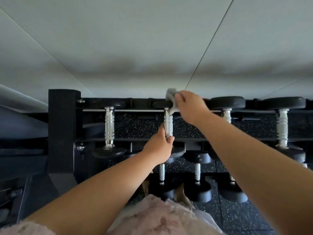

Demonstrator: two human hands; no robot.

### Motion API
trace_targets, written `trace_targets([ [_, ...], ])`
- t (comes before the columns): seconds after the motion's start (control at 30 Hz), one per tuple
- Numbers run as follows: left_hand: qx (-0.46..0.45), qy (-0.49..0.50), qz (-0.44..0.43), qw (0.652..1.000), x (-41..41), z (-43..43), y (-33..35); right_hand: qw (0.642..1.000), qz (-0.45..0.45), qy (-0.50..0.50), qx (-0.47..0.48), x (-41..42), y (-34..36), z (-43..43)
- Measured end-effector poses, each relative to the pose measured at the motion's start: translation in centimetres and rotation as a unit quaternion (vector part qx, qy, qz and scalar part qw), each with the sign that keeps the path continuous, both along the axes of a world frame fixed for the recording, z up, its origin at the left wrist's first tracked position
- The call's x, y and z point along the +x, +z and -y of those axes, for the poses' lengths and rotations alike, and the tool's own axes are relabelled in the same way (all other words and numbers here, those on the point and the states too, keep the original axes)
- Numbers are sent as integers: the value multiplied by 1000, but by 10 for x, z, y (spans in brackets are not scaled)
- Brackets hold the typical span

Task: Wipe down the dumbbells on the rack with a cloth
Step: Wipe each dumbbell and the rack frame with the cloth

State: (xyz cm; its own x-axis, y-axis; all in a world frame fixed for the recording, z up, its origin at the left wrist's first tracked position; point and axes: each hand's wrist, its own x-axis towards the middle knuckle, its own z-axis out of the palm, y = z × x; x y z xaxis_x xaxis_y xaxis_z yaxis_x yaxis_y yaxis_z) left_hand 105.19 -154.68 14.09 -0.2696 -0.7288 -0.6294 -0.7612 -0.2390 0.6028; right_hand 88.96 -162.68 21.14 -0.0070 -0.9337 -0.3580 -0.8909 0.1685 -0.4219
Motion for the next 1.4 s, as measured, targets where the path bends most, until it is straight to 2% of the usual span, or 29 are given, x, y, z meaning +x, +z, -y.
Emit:
trace_targets([
  [0.07,9,-9,10,1000,-2,2,0,980,194,-29,22,7,2,4],
  [0.13,28,-18,15,999,-3,5,3,969,238,-30,59,7,1,11],
  [0.27,46,-18,14,999,-4,7,12,963,232,-100,90,-6,2,12],
  [0.43,51,-16,5,999,-4,6,16,967,170,-190,-10,-17,-1,-25],
  [0.53,49,-15,-5,999,-3,6,23,945,191,-262,-35,-14,-4,-52],
  [0.63,45,6,-27,999,0,8,24,920,238,-311,4,1,-14,-65],
  [0.8,55,71,-52,995,11,15,26,919,259,-291,55,32,-29,-73],
  [0.9,64,77,-49,994,11,17,24,944,184,-259,82,33,-35,-73],
  [1.0,66,72,-57,994,11,15,24,983,80,-128,107,22,-32,-83],
  [1.13,64,53,-46,996,12,17,26,978,5,32,206,0,-10,-106],
  [1.23,75,57,-49,994,13,18,26,973,69,29,220,2,6,-114],
  [1.33,89,81,-69,990,14,17,25,963,169,-77,194,27,2,-104],
  [1.4,104,91,-74,988,16,18,23,953,215,-167,130,44,-13,-94],
])
